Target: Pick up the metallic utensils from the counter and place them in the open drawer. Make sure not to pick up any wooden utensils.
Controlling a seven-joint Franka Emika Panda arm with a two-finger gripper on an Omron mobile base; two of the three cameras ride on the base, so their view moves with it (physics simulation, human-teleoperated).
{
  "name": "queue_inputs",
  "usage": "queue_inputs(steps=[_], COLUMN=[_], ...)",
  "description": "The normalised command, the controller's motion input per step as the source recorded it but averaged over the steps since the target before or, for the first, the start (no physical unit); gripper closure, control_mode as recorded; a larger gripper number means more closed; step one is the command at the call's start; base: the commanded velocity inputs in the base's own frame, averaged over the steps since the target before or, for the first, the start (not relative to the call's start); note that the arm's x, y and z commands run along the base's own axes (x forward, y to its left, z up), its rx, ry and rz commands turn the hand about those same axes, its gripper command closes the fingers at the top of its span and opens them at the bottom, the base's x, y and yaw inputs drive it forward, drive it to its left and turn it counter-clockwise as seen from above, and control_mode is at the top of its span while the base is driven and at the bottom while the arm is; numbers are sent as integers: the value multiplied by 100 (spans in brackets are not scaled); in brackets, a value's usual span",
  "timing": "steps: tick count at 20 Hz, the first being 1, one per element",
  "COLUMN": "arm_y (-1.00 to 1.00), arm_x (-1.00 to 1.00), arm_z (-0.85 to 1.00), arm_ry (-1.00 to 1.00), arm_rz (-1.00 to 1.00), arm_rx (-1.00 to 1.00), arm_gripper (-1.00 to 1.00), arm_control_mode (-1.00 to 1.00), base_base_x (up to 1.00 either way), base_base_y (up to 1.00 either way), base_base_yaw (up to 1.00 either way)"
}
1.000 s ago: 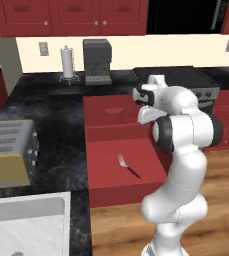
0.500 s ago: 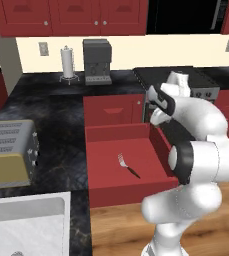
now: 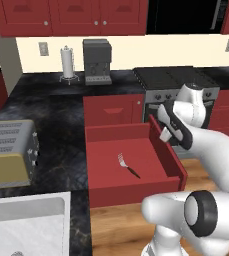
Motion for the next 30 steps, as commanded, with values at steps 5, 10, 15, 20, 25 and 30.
queue_inputs(steps=[5, 10, 15, 20, 25, 30], arm_y=[2, 0, 0, -1, 0, 0], arm_x=[-16, -2, 0, -12, 0, 0], arm_z=[2, 0, 0, 0, 0, 0], arm_ry=[5, 0, 0, -1, 0, 0], arm_rz=[1, 0, 0, 0, 0, 0], arm_rx=[-6, 0, 0, 0, 0, 0], arm_gripper=[-100, -100, -100, -100, -100, -100], arm_control_mode=[-100, -100, -100, 100, 100, 100], base_base_x=[0, 0, 0, -48, -100, -98], base_base_y=[0, 0, 0, -18, -48, -16], base_base_yaw=[0, 0, 0, 3, 15, 47])
